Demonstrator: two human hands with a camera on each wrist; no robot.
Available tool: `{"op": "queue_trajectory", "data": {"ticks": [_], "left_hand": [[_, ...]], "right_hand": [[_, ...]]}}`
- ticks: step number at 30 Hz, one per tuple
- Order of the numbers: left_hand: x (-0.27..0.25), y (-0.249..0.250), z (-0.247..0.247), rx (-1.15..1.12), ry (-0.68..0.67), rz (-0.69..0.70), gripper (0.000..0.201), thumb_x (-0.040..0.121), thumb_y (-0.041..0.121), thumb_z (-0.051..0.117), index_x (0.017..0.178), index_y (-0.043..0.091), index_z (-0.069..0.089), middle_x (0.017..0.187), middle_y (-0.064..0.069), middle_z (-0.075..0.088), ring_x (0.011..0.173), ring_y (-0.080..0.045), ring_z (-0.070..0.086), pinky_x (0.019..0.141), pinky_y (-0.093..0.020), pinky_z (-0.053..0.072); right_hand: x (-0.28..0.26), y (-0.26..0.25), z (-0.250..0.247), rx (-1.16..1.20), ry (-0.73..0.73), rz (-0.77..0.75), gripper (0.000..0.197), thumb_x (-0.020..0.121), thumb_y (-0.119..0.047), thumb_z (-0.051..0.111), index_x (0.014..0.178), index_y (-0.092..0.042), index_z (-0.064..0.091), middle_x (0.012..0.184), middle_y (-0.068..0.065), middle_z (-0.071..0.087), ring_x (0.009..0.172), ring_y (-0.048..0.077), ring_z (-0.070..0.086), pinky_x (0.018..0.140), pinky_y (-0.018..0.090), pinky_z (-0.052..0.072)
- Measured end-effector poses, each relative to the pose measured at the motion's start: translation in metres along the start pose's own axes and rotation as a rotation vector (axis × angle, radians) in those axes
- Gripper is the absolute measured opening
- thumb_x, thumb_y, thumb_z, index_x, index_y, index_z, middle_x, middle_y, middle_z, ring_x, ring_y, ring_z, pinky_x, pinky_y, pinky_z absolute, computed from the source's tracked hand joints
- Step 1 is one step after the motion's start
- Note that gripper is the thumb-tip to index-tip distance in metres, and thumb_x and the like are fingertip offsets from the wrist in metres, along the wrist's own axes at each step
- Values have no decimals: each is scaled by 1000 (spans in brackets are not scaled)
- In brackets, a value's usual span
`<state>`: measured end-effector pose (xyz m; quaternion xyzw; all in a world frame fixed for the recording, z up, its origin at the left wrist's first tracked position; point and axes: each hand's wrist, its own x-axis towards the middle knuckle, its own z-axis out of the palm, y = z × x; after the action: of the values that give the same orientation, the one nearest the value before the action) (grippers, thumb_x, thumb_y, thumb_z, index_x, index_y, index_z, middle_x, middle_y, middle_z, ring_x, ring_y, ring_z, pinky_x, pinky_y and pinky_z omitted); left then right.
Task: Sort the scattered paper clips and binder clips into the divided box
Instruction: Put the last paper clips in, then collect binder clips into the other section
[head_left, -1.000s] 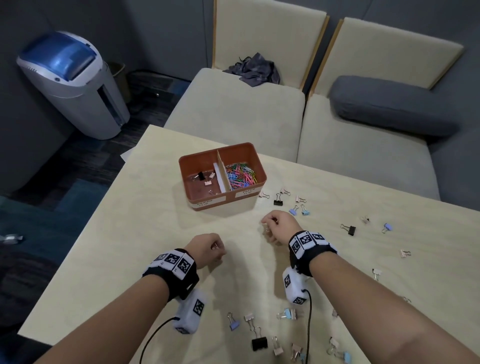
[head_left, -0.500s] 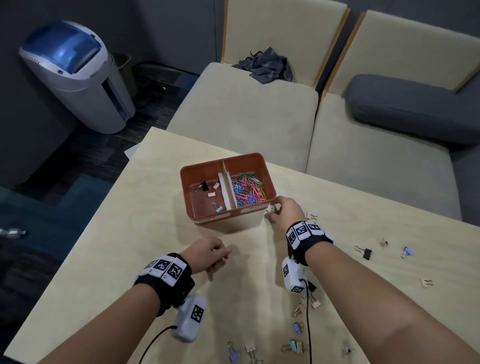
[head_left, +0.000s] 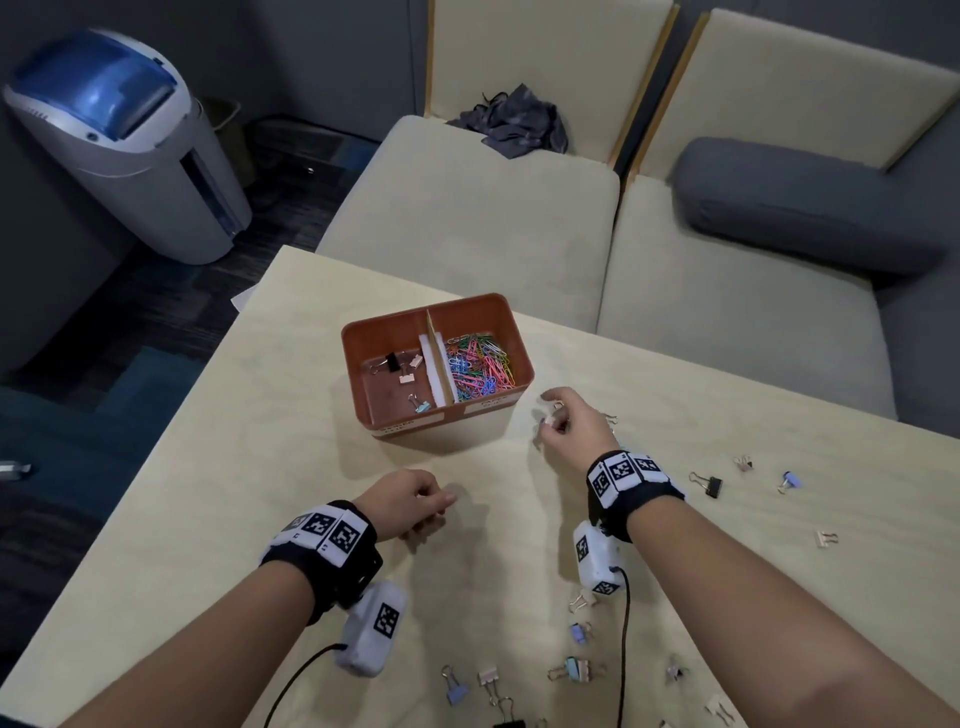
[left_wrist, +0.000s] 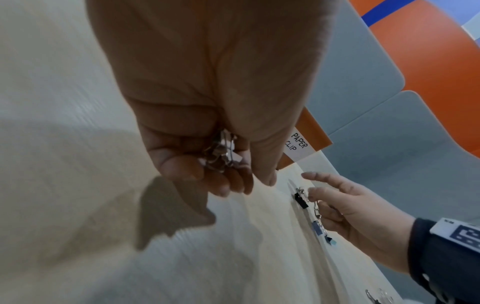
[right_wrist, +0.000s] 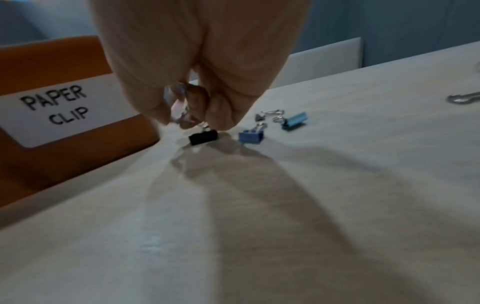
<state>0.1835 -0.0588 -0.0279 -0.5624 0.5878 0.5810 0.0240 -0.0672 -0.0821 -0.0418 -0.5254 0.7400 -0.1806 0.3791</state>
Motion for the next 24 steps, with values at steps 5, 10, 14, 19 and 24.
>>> {"op": "queue_trajectory", "data": {"ticks": [5, 10, 14, 19, 24], "left_hand": [[4, 7, 7, 40, 5, 12, 27, 93, 30, 57, 71, 16, 53, 57, 9, 58, 37, 4, 49, 39, -14, 39], [7, 8, 9, 60, 11, 19, 25, 92, 31, 58, 72, 17, 54, 60, 6, 58, 38, 2, 49, 39, -15, 39], [8, 6, 8, 75, 21, 23, 23, 92, 32, 59, 73, 18, 55, 64, 6, 60, 47, -2, 52, 42, -15, 40], [5, 5, 4, 95, 34, 17, 24, 92, 32, 58, 73, 19, 55, 62, 7, 58, 44, 0, 50, 42, -15, 40], [-4, 8, -1, 94, 54, 31, 26, 94, 29, 56, 70, 18, 54, 59, 4, 56, 35, -1, 46, 38, -16, 39]], "right_hand": [[1, 19, -15, -120, -17, 85, 22, 92, -20, 46, 93, -17, 68, 105, 10, 63, 92, 25, 58, 84, 30, 43], [-1, 18, -15, -305, -41, 110, 33, 79, -37, 68, 106, -29, 51, 107, -2, 51, 91, 20, 57, 83, 33, 49], [6, 14, -9, -296, 36, 100, 40, 79, -35, 68, 110, -30, 45, 116, -1, 53, 95, 23, 58, 79, 35, 49], [18, 9, -7, -348, 76, 84, 28, 87, -33, 58, 114, -28, 52, 114, 3, 53, 95, 27, 59, 77, 33, 47], [16, 9, -6, -380, 67, 69, 16, 88, -34, 59, 97, -22, 58, 109, 1, 54, 95, 26, 59, 77, 33, 47]]}}
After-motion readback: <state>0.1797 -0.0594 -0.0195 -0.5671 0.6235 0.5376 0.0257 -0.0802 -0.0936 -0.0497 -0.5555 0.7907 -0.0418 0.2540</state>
